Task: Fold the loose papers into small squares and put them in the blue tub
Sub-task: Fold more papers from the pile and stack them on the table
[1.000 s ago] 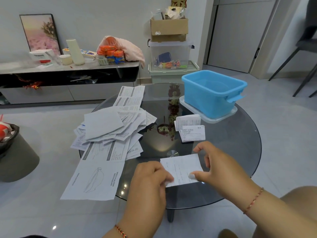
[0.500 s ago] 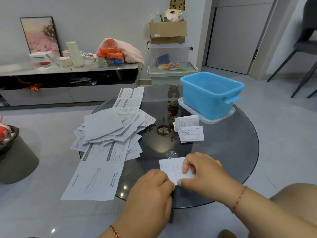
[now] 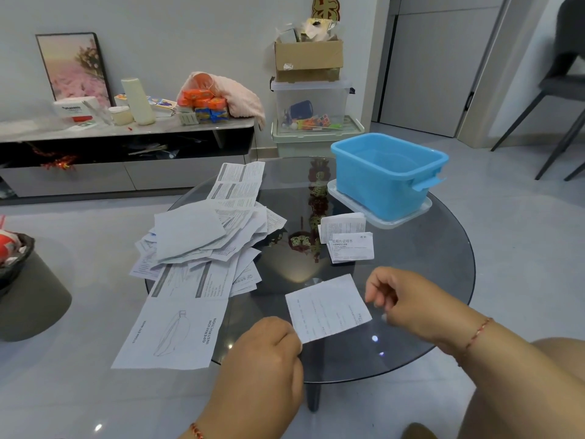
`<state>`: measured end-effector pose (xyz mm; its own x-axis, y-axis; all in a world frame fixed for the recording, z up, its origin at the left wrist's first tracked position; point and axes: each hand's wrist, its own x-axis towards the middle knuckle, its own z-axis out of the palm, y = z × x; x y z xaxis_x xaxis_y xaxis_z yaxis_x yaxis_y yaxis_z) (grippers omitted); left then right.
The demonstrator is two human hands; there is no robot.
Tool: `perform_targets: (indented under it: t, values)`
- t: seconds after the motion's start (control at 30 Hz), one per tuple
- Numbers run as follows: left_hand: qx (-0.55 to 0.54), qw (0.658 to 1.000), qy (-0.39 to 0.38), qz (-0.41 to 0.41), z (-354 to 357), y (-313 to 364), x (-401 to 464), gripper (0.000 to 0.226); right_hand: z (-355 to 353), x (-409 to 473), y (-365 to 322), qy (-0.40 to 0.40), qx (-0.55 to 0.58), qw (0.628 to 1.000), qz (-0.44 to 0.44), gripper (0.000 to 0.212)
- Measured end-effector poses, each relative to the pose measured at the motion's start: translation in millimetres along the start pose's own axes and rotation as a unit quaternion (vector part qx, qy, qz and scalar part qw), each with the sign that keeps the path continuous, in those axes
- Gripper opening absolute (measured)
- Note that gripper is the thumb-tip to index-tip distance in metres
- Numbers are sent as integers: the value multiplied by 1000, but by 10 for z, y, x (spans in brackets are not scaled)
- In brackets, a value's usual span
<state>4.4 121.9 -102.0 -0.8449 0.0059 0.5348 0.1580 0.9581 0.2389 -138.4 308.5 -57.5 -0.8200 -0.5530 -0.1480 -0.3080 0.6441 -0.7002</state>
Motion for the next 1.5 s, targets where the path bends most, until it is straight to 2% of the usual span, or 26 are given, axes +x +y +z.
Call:
perform_targets:
  t: [0.1,0.17,0.2,0.27,0.33,0.43,0.5,0.6,0.7,0.83,0.87,0.93,1.0,1.07,1.13,1.17,1.23,1.3,1.5]
  values:
    - [-12,999,-13,28,1,-19,-18,21,-51,-6,28,85,9,996,-15,43]
    - [-23,998,-20,57,10,-64,-14,22,-54,-17,-56,130,17,989,-72,42]
    - [-25,997,-22,69,10,-94,-2,24,-47,-23,-114,117,12,987,-106,43]
    - [-19,996,-27,85,-5,-154,38,28,6,-18,-183,38,-23,987,-152,46]
    - [2,996,-28,86,-36,-192,73,30,91,-6,-163,-23,-99,978,-181,49]
    - [-3,998,-15,68,-53,-139,62,29,166,-76,-137,-7,-207,955,-212,35]
    - [-30,997,-22,71,-11,-49,4,39,212,-170,-166,4,-209,952,-224,30]
    - [-11,993,-64,102,73,31,-64,58,231,-286,-221,-5,-189,957,-219,28]
    - [-22,993,-58,100,69,6,-72,43,173,-311,-198,-23,-172,956,-236,30]
    - [-67,995,-5,76,21,39,-58,24,97,-297,-131,-90,-166,945,-266,58]
    - [-78,995,4,68,10,58,-55,22,100,-294,-119,-91,-176,942,-270,58]
    - [-100,994,9,42,-21,82,-53,23,146,-276,-99,-64,-176,941,-281,45]
    - [-123,992,-9,7,-58,86,-45,30,201,-250,-94,-22,-152,949,-277,29]
    - [-127,991,-34,-22,-55,67,-38,29,239,-223,-107,-4,-133,959,-249,26]
    - [-110,991,-37,-63,-23,44,-26,14,266,-190,-116,2,-124,968,-218,28]
    - [-103,990,-34,-96,-5,37,-16,14,277,-177,-124,9,-120,972,-203,31]
    - [-104,981,-23,-159,32,51,-4,29,304,-159,-149,25,-118,979,-166,34]
    - [-101,976,-11,-194,52,82,17,30,341,-148,-177,36,-131,981,-135,37]
    - [-26,982,17,-185,80,108,80,36,373,-143,-255,58,-177,980,-75,42]
